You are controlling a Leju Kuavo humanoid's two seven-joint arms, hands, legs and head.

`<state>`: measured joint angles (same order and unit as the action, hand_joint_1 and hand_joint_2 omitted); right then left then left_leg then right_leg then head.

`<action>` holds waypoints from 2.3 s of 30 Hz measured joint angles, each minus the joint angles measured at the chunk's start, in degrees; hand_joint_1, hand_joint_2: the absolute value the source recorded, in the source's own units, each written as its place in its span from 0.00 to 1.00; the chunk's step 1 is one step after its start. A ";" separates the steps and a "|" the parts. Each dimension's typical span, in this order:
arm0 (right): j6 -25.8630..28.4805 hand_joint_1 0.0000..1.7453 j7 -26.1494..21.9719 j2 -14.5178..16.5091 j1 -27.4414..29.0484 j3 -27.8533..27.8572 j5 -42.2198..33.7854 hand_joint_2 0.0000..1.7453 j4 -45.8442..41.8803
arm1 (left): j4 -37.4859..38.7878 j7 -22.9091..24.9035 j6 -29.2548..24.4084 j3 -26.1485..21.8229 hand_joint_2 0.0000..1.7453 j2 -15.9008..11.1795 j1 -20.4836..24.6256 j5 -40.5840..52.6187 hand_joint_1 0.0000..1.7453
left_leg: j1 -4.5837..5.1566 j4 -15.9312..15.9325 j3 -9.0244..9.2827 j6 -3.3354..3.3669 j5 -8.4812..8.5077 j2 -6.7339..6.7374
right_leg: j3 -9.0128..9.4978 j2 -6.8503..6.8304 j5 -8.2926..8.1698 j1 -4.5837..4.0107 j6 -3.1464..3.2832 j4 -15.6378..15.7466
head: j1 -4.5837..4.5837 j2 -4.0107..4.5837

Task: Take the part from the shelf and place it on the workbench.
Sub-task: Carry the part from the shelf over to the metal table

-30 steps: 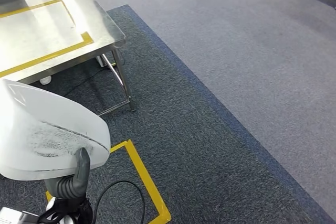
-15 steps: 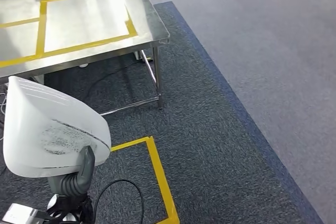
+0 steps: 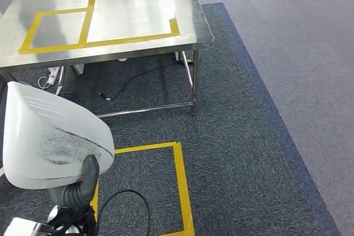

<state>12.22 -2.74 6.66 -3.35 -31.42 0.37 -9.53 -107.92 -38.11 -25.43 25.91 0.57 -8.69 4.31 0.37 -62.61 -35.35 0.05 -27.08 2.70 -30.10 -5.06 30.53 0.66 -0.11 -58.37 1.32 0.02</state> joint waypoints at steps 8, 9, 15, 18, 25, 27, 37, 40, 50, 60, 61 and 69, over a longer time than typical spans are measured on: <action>0.59 0.00 -0.09 0.00 -0.22 0.46 -0.21 0.00 -0.13 | -0.18 -0.46 -1.05 -0.26 1.00 0.05 -0.37 0.46 1.00 | 0.13 4.35 2.02 2.37 0.67 -1.94 | -2.71 3.10 5.07 0.04 -2.08 -7.33 | -0.71 0.00; 0.79 0.00 -0.09 -0.01 -0.15 0.54 -0.22 0.00 -0.13 | -0.18 -0.52 -1.32 -0.29 1.00 0.10 -0.42 0.47 1.00 | 0.09 4.34 2.01 2.51 0.66 -2.70 | -4.99 4.28 6.64 0.05 -2.15 -11.55 | -0.81 0.00; 1.19 0.00 0.59 -0.10 0.48 1.07 -0.57 0.00 -0.09 | -0.22 -0.72 -3.02 -0.35 1.00 0.10 -1.11 1.10 1.00 | -0.03 4.08 2.32 2.17 0.36 -7.79 | -4.62 7.76 -0.73 0.36 -1.93 -4.69 | -0.84 0.00; 1.67 0.00 0.46 -0.20 0.46 1.34 -0.81 0.00 -0.04 | -0.30 -0.83 -3.88 -0.48 1.00 0.07 -1.32 1.28 1.00 | -0.20 3.92 1.86 1.12 0.41 -9.73 | -2.20 9.63 -1.67 0.40 -1.42 -0.19 | -0.79 0.01; 2.39 0.00 -0.54 -0.21 0.62 1.79 -0.96 0.00 -0.01 | -0.36 -0.64 -4.62 -0.63 1.00 0.00 -1.70 1.50 1.00 | -0.43 -10.11 -4.70 -0.72 -6.64 -3.85 | -1.13 4.34 -1.53 0.34 0.46 0.60 | -0.09 0.00; 2.96 0.00 -0.43 -0.22 0.70 1.91 -0.87 0.00 0.04 | -0.36 -0.64 -4.71 -0.64 1.00 -0.03 -1.81 1.56 1.00 | -0.73 -11.85 -5.50 -0.97 -6.20 -3.54 | -0.94 3.24 -1.29 0.30 0.39 0.58 | -0.08 0.00; 4.04 0.00 0.09 -0.24 0.33 2.53 -1.11 0.00 0.02 | -0.62 -0.61 -5.61 -0.78 1.00 0.04 -2.16 1.85 1.00 | -0.72 5.01 3.11 1.42 0.03 -2.69 | -1.17 3.32 1.12 0.12 -2.05 -1.72 | -0.45 0.01; 3.65 0.00 0.45 -0.35 0.39 2.55 -0.71 0.00 0.03 | -0.70 -0.58 -5.68 -0.81 1.00 0.18 -2.25 1.80 1.00 | -0.77 5.17 3.37 2.13 -0.24 -2.86 | -7.40 4.77 5.47 0.17 -2.36 -12.86 | -0.84 0.00; 3.48 0.00 -0.46 -0.60 0.51 2.57 -0.39 0.00 0.03 | -0.77 -0.46 -5.84 -0.80 1.00 0.11 -2.42 1.45 1.00 | -0.50 4.98 5.57 0.28 -2.62 -3.97 | -2.40 5.37 -2.15 0.14 -1.02 0.17 | -0.72 -0.01; 3.07 0.00 0.51 -0.77 0.99 2.61 -0.54 0.00 0.07 | -0.84 -0.50 -6.28 -0.80 1.00 -0.14 -2.67 1.19 1.00 | -0.64 -4.87 -3.27 -0.21 -0.09 -3.38 | 2.54 4.83 1.61 0.20 0.01 0.89 | -0.16 0.00; 3.03 0.00 0.51 -0.78 0.99 2.62 -0.54 0.00 0.08 | -0.83 -0.50 -6.29 -0.80 1.00 -0.17 -2.68 1.17 1.00 | -0.45 -1.68 -2.12 0.04 1.56 -3.22 | 3.02 4.81 2.22 0.13 -0.23 0.91 | -0.22 0.01; 2.97 0.00 0.49 -0.84 0.32 2.61 -0.44 0.00 0.09 | -1.01 -0.60 -6.30 -0.80 1.00 -0.13 -2.70 1.13 1.00 | 0.08 3.86 2.72 2.82 -0.78 -3.38 | 0.04 4.73 4.21 0.43 -2.38 -7.41 | -0.70 0.02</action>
<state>15.19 -2.25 5.81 -3.03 -28.81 -0.08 -9.44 -108.93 -38.71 -31.73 25.11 0.44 -11.39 5.44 0.45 -58.76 -32.63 2.87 -27.87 -0.68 -30.06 -0.34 34.73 1.09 -2.49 -65.78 0.62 0.04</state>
